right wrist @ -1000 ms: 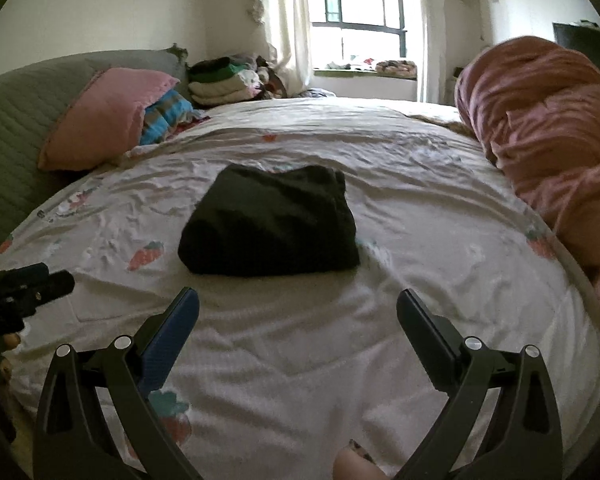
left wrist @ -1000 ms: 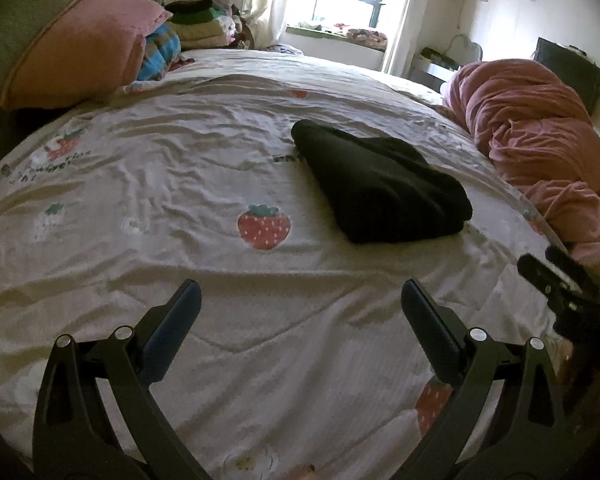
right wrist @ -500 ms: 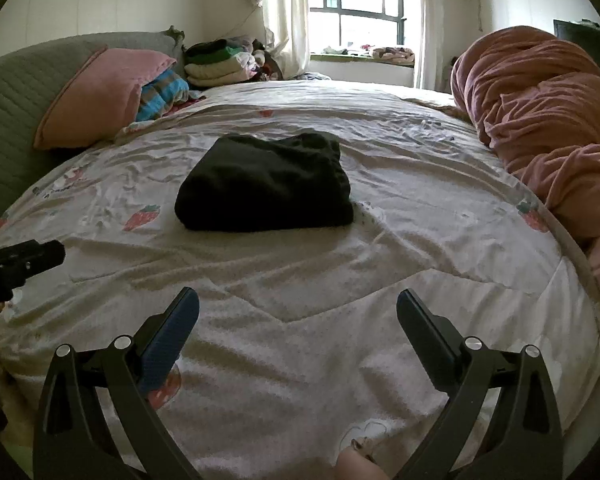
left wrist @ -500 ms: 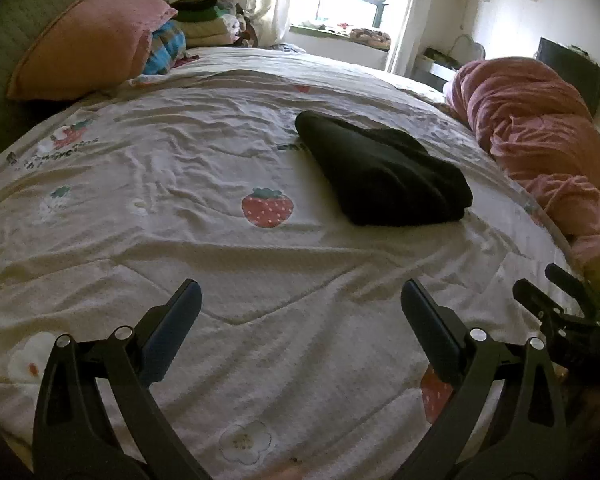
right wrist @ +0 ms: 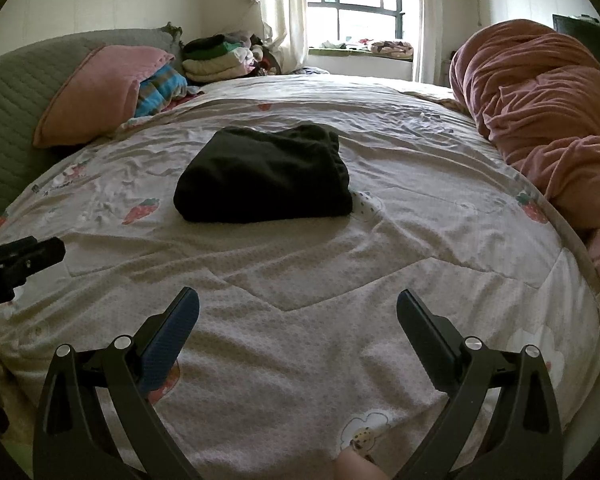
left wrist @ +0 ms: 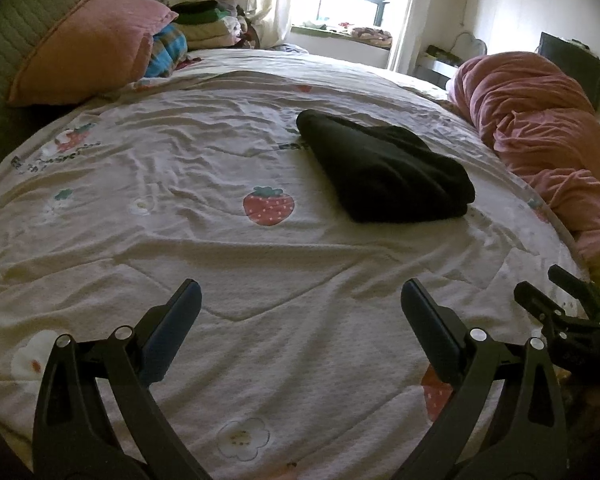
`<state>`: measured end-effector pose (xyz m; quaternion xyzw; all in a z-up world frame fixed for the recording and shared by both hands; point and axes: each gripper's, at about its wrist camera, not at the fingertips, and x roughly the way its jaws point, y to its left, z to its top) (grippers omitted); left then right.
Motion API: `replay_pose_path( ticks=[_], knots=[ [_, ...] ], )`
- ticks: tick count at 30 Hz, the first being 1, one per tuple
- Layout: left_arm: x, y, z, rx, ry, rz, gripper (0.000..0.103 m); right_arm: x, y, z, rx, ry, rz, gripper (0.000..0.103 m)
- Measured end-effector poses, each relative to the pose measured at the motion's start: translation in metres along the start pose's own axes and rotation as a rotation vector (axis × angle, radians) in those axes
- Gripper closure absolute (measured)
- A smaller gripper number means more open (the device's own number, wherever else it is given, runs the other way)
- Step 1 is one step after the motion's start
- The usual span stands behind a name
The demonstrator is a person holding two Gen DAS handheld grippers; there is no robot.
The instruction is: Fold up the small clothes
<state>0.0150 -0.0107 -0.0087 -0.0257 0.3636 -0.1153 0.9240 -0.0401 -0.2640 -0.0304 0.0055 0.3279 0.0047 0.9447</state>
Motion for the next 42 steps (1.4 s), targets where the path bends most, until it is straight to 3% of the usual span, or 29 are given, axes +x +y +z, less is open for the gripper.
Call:
replay_pose_path(
  ticks=[42],
  knots=[
    [0.001, 0.011, -0.004, -0.010, 0.023, 0.030, 0.009, 0.004, 0.006, 0.001, 0.008, 0.018, 0.009, 0.005]
  ],
)
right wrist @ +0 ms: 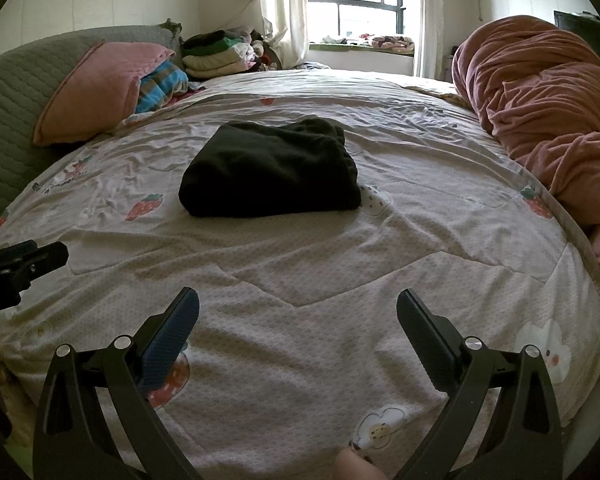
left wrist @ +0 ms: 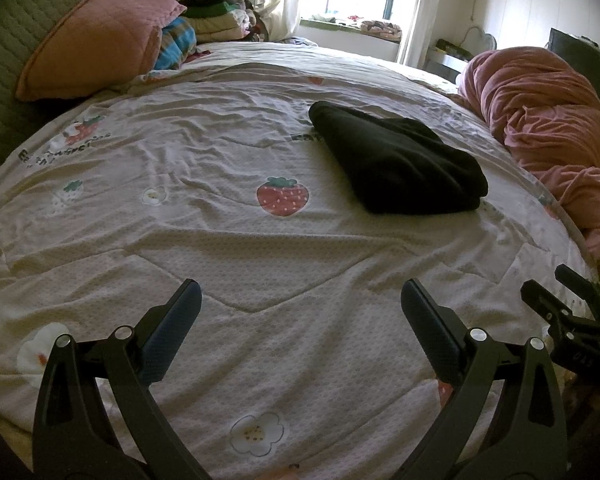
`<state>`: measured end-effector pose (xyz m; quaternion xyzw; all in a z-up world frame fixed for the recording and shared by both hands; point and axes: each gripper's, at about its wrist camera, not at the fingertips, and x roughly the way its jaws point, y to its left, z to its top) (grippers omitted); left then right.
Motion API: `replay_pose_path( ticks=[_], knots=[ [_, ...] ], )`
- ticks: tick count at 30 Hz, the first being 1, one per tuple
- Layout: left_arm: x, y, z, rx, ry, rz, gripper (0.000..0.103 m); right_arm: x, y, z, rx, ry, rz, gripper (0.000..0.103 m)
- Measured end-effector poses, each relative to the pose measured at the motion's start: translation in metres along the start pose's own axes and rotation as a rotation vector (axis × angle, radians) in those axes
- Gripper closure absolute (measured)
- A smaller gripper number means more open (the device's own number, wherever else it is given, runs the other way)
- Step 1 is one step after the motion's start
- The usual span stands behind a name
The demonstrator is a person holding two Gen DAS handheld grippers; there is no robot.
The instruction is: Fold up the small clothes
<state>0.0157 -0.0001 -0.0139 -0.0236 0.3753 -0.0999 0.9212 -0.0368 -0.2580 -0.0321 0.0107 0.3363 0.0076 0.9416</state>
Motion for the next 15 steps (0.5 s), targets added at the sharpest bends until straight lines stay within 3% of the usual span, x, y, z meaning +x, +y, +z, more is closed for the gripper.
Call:
replay_pose_path(
  ticks=[15],
  knots=[
    [0.0002, 0.0001, -0.0009, 0.004, 0.003, 0.007, 0.009, 0.0022, 0.0010, -0.0015, -0.002, 0.003, -0.005, 0.005]
  ],
)
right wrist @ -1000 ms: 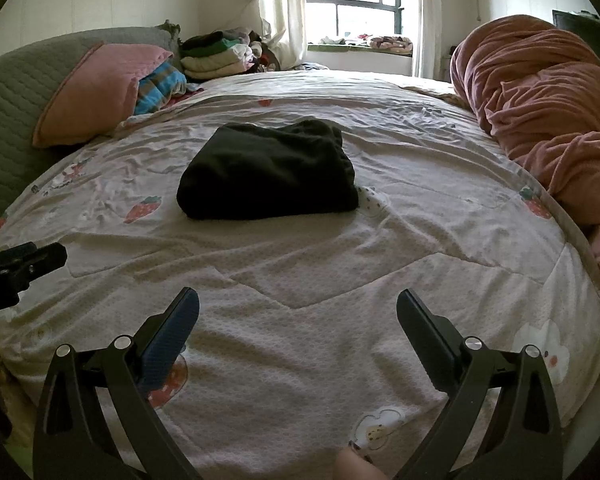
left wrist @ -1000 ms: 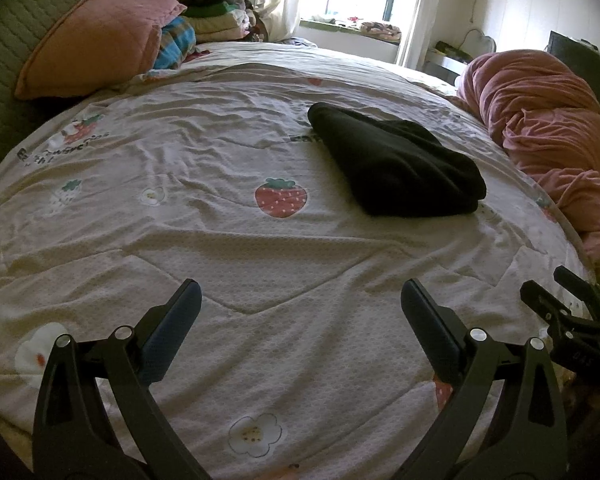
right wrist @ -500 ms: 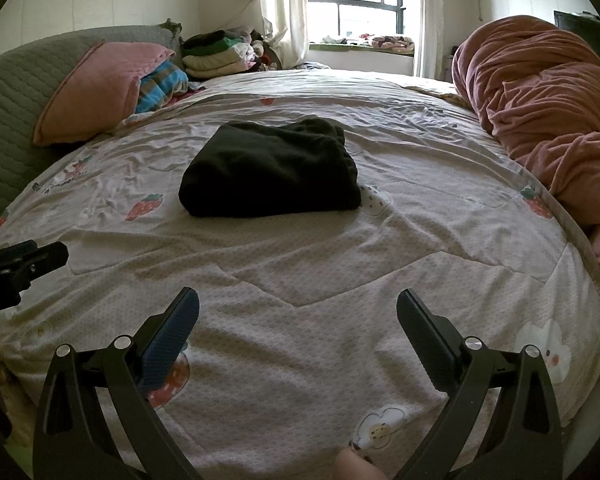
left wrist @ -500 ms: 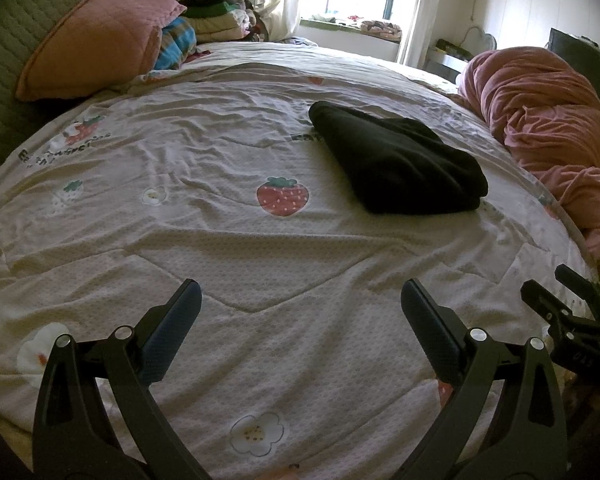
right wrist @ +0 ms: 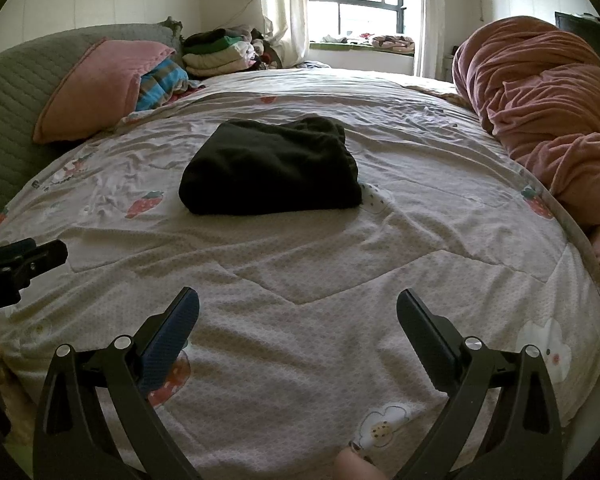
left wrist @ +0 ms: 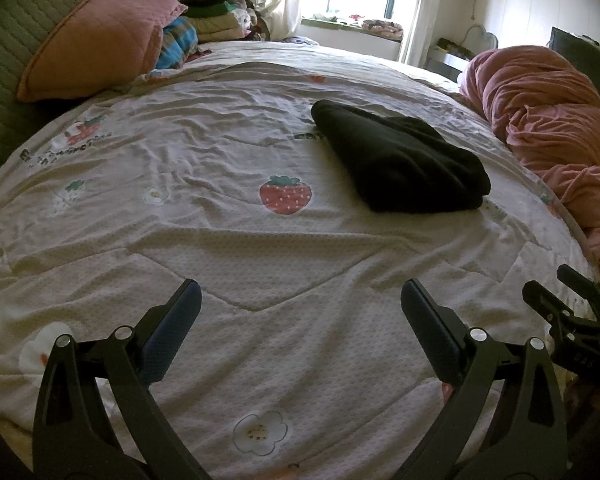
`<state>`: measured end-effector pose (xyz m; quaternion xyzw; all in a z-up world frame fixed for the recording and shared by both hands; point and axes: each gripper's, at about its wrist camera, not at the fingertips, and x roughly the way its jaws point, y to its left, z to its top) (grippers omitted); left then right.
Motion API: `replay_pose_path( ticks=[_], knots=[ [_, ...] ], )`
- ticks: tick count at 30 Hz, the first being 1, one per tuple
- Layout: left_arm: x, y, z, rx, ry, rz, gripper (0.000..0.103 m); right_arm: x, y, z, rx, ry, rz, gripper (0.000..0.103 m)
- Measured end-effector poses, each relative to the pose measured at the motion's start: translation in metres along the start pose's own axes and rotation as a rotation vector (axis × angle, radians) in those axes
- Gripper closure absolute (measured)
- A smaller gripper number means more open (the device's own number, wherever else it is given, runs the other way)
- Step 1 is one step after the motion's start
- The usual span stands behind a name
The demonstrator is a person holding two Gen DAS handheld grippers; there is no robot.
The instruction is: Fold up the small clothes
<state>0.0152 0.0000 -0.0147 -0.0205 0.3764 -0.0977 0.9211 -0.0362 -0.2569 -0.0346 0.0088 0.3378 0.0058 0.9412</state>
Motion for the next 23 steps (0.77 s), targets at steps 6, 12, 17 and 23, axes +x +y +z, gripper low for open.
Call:
replay_pose_path(
  ticks=[6, 12, 17, 23],
  knots=[
    [0.003, -0.001, -0.001, 0.011, 0.015, -0.002, 0.009, 0.000, -0.003, -0.001, 0.009, 0.000, -0.016, 0.005],
    [0.012, 0.013, 0.000, -0.053, 0.081, -0.040, 0.009, -0.013, -0.052, -0.003, 0.155, -0.009, -0.143, 0.005],
    [0.020, 0.080, 0.025, -0.145, 0.093, 0.119, 0.009, -0.033, -0.159, -0.017, 0.363, 0.024, -0.401, 0.005],
    [0.025, 0.253, 0.057, -0.323, 0.105, 0.488, 0.009, -0.087, -0.357, -0.089, 0.663, 0.120, -1.027, 0.005]
  ],
)
